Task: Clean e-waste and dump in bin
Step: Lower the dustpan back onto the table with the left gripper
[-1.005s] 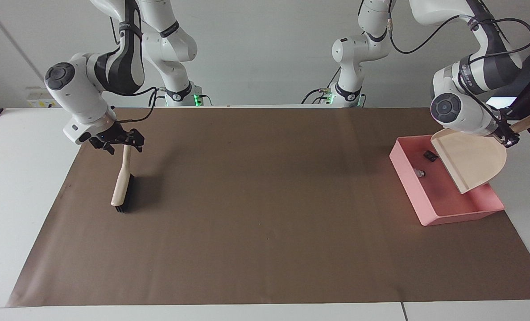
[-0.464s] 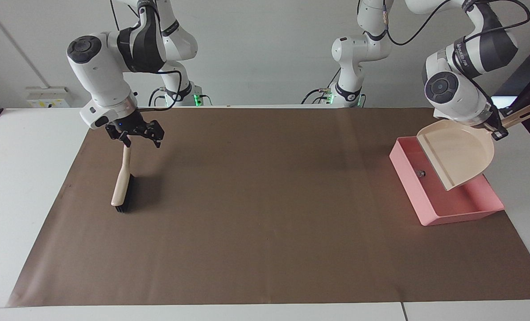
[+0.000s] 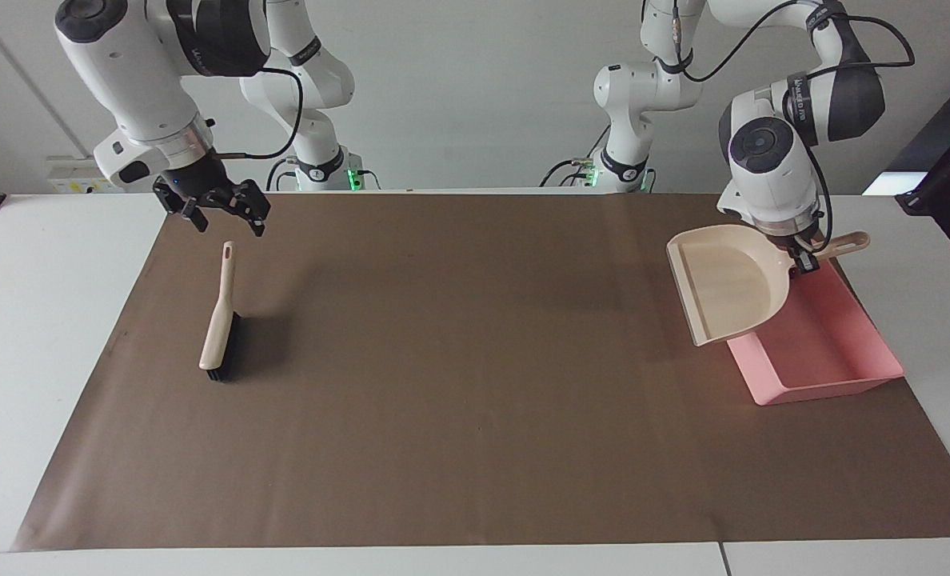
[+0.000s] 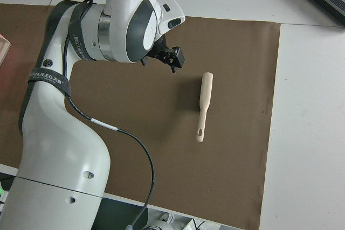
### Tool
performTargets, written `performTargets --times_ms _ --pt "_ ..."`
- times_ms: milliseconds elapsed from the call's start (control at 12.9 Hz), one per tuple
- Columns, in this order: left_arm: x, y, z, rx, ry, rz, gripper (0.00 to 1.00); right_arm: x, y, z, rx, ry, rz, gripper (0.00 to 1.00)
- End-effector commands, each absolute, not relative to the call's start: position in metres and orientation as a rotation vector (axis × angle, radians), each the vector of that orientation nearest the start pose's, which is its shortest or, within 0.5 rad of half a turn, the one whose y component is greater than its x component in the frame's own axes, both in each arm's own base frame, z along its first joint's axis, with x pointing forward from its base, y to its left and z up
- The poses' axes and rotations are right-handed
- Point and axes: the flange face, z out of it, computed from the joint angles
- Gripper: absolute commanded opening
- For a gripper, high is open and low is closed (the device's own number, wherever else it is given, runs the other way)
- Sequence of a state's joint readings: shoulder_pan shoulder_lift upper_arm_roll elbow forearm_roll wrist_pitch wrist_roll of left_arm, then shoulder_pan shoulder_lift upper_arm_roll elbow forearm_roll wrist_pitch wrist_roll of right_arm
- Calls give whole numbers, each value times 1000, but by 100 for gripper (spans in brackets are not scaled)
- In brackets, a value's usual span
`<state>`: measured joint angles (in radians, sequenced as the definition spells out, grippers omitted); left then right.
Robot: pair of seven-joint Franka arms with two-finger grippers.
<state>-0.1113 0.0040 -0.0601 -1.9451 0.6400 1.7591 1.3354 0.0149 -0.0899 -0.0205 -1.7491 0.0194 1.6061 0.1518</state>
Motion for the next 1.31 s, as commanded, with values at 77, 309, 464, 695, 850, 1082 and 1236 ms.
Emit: performTargets --times_ms 77,309,464,695,850,1082,1236 --pt "522 -97 434 -1774 2044 632 0 543 -9 630 -3134 273 111 100" --pt "496 -166 397 -1858 2032 596 0 545 -9 635 -3135 263 94 100" --pt "477 -206 382 -1885 2005 568 0 541 -8 629 -3133 267 118 100" --pt "459 -246 355 -1879 2031 493 0 541 -9 627 -3140 179 111 100" --pt "452 -261 333 -1913 1984 507 0 546 -9 631 -3148 90 68 100" --pt "448 -263 324 -1909 1987 523 0 547 -9 632 -3156 76 68 100" --pt "447 -263 321 -1907 1994 516 0 546 -10 635 -3166 71 75 100"
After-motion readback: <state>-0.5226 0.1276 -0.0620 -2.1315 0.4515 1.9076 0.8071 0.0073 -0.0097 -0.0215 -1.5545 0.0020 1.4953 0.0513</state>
